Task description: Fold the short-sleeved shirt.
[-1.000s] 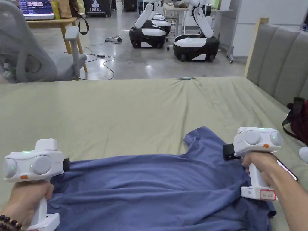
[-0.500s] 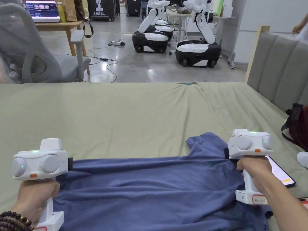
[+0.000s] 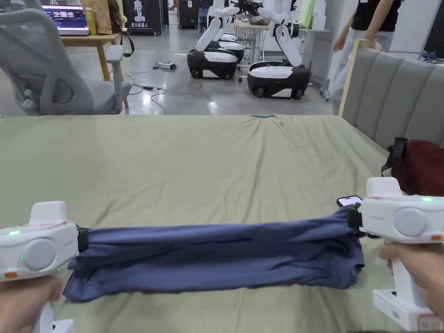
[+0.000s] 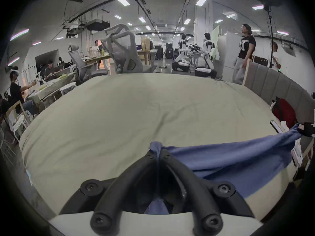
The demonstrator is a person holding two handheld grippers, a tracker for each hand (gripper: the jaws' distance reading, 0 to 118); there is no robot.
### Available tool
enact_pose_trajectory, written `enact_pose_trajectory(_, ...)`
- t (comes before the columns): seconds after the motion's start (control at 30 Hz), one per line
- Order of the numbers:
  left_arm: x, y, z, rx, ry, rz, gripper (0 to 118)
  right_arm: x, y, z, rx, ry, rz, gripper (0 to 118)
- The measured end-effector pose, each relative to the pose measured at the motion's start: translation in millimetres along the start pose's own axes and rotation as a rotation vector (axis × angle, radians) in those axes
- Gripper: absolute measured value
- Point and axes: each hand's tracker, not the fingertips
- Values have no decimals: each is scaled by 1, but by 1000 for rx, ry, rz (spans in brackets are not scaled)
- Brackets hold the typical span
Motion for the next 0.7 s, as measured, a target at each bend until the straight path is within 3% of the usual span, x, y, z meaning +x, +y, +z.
enact_pose_trajectory(0.13, -4, -38, -4, -86, 20, -20, 1, 1, -44, 4, -120, 15, 45, 1)
enact_pose_trajectory(0.23, 0, -56, -17, -132, 27, -30, 1, 1, -67, -33, -259, -12, 132, 1)
enact_pose_trajectory(0.33, 2, -65, -28, -125, 39, -46, 1, -3, -82, -56, -287, -39, 159, 1)
enact_pose_trajectory(0.47, 4, -61, -30, -124, 52, -51, 2, -3, -75, -59, -281, -47, 129, 1)
enact_pose_trajectory(0.53, 5, -58, -25, -125, 56, -52, 11, -2, -73, -51, -267, -49, 123, 7)
enact_pose_trajectory(0.57, 4, -56, -21, -118, 60, -48, 38, -2, -71, -40, -238, -58, 122, 23)
enact_pose_trajectory(0.6, 2, -54, -17, -104, 61, -42, 75, -2, -68, -32, -207, -92, 127, 50)
enact_pose_trajectory(0.63, -1, -52, -13, -68, 57, -25, 110, -1, -65, -23, -171, -110, 125, 84)
enact_pose_trajectory(0.67, 0, -49, 3, -14, 22, 1, 113, 1, -63, -16, -138, -66, 116, 118)
enact_pose_trajectory(0.7, -2, -45, 13, 42, 32, -7, 105, 1, -62, -8, -105, -21, 94, 115)
